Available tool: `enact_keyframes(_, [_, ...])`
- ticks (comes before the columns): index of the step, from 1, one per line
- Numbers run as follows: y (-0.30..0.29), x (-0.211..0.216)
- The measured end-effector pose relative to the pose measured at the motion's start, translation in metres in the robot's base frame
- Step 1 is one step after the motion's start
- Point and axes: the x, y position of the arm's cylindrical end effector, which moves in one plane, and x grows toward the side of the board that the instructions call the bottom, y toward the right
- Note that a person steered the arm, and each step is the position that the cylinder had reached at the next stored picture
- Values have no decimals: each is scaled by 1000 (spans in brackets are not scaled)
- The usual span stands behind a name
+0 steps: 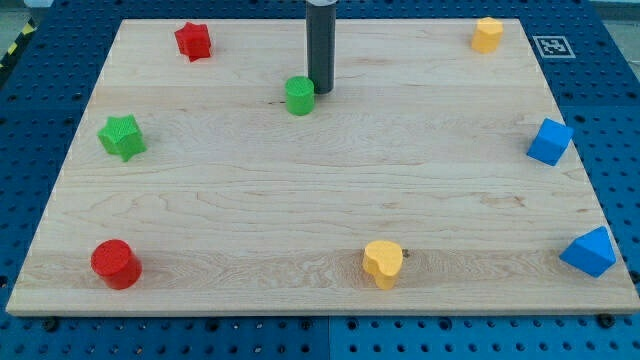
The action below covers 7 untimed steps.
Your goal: Place a green circle at the center of the board
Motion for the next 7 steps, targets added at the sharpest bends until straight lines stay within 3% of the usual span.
enact_keyframes(5, [0, 20])
enact_keyframes(7, [0, 8])
